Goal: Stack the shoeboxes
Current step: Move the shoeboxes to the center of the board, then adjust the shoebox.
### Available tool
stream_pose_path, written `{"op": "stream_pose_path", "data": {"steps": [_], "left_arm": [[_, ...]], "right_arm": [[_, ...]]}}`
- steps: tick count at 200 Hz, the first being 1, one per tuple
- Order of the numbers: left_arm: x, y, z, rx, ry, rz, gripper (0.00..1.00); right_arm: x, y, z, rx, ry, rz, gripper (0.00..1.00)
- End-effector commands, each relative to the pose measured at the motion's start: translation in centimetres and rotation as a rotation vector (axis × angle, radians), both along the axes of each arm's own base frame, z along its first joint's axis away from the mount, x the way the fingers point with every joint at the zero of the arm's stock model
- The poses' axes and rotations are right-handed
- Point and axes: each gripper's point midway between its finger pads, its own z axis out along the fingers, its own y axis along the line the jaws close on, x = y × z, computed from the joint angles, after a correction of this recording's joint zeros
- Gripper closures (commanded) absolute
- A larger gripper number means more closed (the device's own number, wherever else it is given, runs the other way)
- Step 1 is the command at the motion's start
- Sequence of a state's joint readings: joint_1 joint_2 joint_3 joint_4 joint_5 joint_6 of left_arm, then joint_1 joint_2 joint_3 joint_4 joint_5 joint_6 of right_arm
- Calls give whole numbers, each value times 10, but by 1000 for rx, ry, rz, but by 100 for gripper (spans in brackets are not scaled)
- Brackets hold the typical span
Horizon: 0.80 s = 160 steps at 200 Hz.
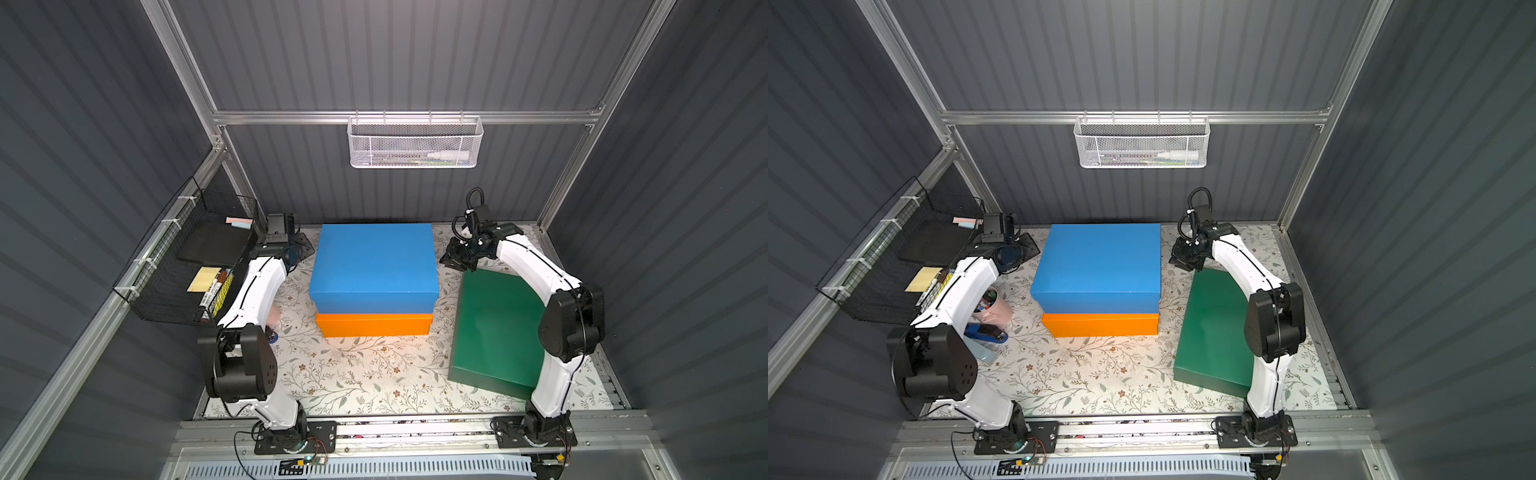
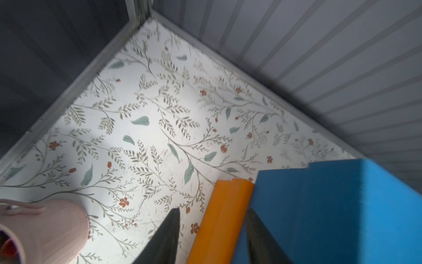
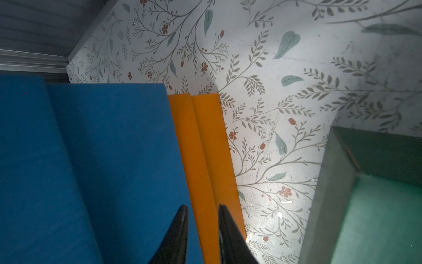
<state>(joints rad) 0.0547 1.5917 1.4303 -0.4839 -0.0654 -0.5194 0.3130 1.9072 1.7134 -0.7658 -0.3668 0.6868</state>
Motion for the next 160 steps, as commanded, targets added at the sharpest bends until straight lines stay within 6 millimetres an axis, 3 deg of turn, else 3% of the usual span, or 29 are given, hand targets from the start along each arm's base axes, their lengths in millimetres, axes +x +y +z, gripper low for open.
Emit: {"op": "stream_pose_path", "data": {"steps": [1, 29, 58, 61, 79, 160], "left_arm": [[-10, 2, 27, 7, -38, 32, 50], [-16, -4, 32, -6, -48, 10, 50], [-19, -11, 25, -25, -35, -18, 49], [-23, -11, 11, -28, -2, -18, 49], [-27, -17, 2, -45, 8, -36, 49], [-47, -33, 7, -93, -21, -69, 49]], "right_arm": [[-6, 15, 28, 5, -58, 51, 73], [-16, 30, 31, 1, -58, 87, 73], [-24, 34, 29, 1, -48, 88, 73], [-25, 34, 28, 1, -47, 88, 73], [-27, 34, 28, 4, -48, 86, 73], [-28, 38, 30, -1, -53, 97, 73]]}}
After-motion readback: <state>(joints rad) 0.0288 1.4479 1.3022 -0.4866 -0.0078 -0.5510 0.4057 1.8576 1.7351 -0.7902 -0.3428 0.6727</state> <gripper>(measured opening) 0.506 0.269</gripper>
